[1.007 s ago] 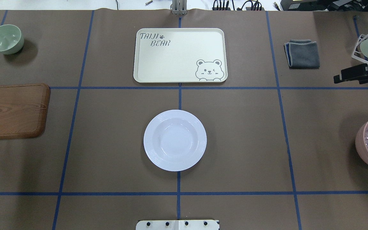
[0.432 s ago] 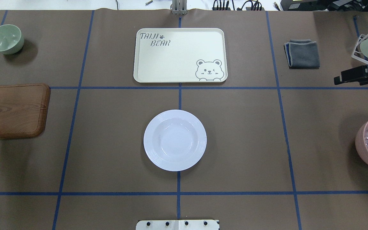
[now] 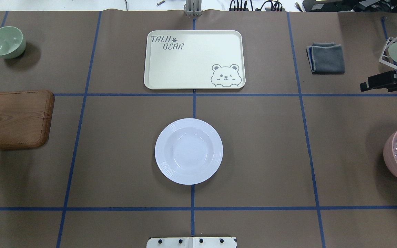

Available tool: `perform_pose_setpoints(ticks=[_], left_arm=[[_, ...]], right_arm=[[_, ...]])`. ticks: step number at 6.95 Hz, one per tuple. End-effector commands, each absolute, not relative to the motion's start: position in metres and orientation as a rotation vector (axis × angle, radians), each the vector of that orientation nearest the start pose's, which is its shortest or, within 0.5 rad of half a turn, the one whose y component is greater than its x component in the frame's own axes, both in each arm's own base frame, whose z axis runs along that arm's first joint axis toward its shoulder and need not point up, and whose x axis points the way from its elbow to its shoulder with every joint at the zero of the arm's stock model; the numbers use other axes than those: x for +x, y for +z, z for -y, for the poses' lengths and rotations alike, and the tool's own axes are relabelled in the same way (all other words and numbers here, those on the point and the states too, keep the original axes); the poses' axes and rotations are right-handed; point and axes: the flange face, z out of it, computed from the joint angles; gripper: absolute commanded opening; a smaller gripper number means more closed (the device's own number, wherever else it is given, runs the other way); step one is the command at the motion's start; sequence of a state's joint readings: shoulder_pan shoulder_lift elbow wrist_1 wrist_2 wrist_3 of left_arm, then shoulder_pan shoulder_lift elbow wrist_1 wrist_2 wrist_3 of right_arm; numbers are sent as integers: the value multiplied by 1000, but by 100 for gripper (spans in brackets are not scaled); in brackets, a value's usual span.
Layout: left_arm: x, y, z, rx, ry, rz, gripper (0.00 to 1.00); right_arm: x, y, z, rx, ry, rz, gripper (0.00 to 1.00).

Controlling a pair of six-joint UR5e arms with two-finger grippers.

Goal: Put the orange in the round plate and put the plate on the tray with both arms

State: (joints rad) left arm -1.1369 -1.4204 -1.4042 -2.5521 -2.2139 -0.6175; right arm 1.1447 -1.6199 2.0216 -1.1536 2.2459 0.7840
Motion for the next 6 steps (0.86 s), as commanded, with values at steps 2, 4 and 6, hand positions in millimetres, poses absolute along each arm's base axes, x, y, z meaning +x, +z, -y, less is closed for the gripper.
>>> perform_pose_setpoints(ticks=[2, 4, 6], left_arm=[[119, 705, 427, 245, 47, -860, 9], [126, 655, 435, 244, 84, -946, 0], [139, 545, 471, 215, 58, -937, 0]], right_arm=[[-128, 415, 453, 284, 49, 966, 100], [-129, 412, 454, 292, 43, 969, 100], [-129, 409, 454, 308, 43, 984, 100]])
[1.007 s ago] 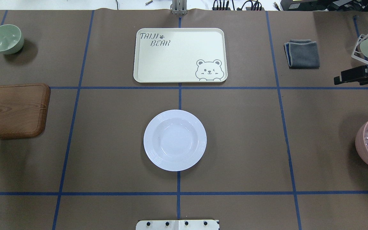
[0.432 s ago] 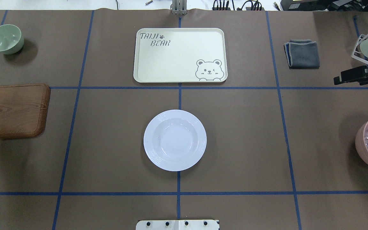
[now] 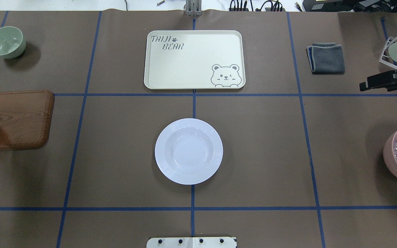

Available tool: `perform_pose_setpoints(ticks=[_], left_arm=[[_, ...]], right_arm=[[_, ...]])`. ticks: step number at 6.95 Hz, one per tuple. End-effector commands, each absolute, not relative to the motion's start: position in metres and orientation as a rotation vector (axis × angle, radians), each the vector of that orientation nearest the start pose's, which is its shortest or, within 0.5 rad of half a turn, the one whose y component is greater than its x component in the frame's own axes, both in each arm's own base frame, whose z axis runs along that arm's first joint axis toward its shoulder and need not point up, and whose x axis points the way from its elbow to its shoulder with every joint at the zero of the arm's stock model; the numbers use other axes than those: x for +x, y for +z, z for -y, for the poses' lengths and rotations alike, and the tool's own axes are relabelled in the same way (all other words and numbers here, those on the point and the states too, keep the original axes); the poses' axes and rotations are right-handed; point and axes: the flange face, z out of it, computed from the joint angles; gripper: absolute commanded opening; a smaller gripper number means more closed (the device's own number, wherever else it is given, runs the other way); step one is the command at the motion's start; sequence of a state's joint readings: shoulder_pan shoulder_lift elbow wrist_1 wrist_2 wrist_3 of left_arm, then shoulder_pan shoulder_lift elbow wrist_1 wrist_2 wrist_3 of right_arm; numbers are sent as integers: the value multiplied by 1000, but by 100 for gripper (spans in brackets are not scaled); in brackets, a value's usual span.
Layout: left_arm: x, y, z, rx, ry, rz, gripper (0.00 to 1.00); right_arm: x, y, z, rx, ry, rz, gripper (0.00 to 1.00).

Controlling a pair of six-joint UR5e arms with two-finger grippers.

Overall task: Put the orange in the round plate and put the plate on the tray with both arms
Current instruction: 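Grasp the orange on the wooden tray with the left gripper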

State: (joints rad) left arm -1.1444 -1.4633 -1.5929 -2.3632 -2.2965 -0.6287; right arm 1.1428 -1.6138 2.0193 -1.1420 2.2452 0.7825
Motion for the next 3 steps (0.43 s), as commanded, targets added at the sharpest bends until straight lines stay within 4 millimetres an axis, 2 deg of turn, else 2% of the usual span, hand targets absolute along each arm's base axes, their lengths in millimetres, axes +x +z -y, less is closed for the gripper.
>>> perform_pose_setpoints(ticks=[1, 2, 3], left_arm=[[146, 473, 490, 199, -47, -924, 0], [177, 408, 508, 186, -120, -931, 0], [226, 371, 506, 154, -157, -928, 0]], right_arm=[[-131, 408, 454, 292, 69, 992, 100], [-137, 402, 452, 279, 111, 1022, 100], [-145, 393, 451, 276, 153, 1059, 100]])
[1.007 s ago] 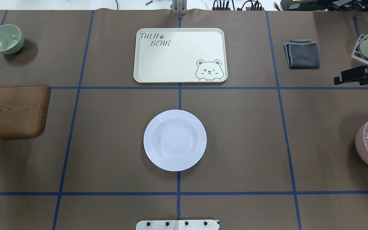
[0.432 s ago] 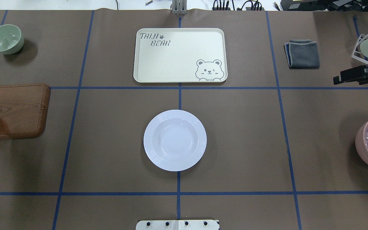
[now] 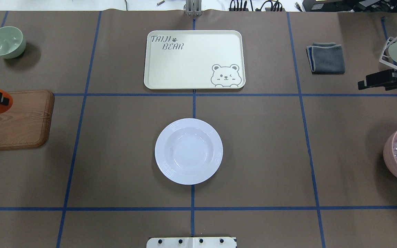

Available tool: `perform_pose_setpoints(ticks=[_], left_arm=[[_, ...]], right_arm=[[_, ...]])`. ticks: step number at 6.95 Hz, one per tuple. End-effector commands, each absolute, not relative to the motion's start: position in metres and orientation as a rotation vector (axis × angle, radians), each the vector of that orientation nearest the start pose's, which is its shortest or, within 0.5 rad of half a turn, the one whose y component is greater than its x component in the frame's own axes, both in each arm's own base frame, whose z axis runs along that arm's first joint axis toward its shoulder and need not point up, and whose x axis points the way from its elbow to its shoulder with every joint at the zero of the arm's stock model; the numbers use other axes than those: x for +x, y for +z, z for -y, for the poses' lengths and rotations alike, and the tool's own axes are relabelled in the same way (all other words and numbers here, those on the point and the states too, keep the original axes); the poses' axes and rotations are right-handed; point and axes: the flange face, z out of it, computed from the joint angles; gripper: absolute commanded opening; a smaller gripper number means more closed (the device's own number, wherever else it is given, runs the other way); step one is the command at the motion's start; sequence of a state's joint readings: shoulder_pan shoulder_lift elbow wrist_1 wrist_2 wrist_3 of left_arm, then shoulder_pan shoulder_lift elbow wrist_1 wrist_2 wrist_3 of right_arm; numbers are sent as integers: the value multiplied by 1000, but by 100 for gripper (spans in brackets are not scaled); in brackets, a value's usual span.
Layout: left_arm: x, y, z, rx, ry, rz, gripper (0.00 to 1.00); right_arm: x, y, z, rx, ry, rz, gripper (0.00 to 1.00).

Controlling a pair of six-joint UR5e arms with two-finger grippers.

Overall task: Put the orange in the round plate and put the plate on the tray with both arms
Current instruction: 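Grasp the orange on the wooden tray with the left gripper, then carry the orange onto the white plate and open the left gripper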

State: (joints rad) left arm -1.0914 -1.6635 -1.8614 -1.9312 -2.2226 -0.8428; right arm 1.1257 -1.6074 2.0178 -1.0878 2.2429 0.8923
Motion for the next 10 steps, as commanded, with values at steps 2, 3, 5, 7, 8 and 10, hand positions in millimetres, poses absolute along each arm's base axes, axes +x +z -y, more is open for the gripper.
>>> perform_pose_setpoints(ticks=[2, 3, 5, 7, 8, 10], left_arm=[[335, 256, 503, 75, -231, -876, 0], [405, 207, 476, 59, -244, -835, 0], [537, 153, 452, 21, -322, -797, 0], [614, 165, 414, 28, -321, -812, 0], [635, 173, 404, 43, -325, -812, 0], [643, 171, 391, 36, -306, -822, 11]], right_arm=[[-175, 375, 453, 268, 243, 1082, 100], [-192, 363, 455, 271, 271, 1090, 100], [-224, 350, 453, 274, 330, 1093, 100], [-238, 346, 450, 284, 329, 1091, 100], [-238, 346, 449, 285, 329, 1092, 100], [-238, 345, 449, 286, 328, 1093, 100]])
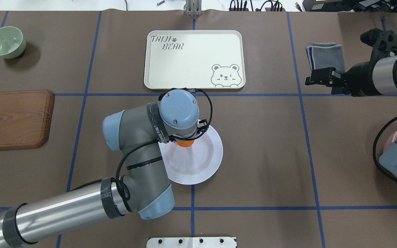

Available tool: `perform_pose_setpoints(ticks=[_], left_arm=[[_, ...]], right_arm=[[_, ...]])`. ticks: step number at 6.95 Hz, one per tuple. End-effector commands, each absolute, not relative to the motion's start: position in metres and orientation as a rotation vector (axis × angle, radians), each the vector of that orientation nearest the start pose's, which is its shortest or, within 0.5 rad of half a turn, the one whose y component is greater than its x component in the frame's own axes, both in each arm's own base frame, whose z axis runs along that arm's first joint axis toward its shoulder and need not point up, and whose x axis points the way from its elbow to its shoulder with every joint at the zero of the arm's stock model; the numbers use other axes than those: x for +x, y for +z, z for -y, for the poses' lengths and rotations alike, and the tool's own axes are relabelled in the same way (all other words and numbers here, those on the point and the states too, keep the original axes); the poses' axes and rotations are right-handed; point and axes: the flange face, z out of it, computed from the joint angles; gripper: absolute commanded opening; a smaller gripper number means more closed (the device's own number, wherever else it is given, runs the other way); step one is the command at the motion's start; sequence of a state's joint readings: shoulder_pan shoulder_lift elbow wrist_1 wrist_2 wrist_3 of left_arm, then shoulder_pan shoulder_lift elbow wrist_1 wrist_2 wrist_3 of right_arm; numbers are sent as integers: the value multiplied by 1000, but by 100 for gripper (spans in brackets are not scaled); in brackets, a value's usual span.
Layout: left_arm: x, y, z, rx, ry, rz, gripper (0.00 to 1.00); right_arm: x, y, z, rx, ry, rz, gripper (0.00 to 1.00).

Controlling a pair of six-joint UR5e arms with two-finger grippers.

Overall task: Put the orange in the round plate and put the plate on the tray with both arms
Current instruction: 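Carry the orange onto the white plate and open the left gripper, then withdraw the left arm while the right arm moves toward the plate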

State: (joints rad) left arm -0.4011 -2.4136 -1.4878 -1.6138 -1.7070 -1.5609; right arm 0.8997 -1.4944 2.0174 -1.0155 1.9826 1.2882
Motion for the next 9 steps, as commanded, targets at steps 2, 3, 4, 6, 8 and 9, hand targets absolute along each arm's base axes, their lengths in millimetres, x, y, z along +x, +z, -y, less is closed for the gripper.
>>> perform_pose_setpoints(ticks=[2, 3, 4, 6, 8, 9], left_arm=[[642, 171, 389, 41, -294, -825, 98], [641, 174, 390, 42, -297, -820, 99], [632, 160, 387, 50, -293, -851, 99], [554, 131, 415, 117, -267, -895, 99], [421, 188, 484, 119, -149, -840, 99], [359, 226, 516, 153, -47, -822, 99]], right_arm=[[-238, 345, 449, 285, 327, 1093, 100], [-240, 344, 448, 284, 324, 1095, 100], [-243, 344, 446, 276, 324, 1097, 100], [-271, 309, 444, 202, 461, 1178, 98], [-317, 278, 425, 78, 634, 1253, 98], [-332, 259, 400, 98, 617, 1290, 98]])
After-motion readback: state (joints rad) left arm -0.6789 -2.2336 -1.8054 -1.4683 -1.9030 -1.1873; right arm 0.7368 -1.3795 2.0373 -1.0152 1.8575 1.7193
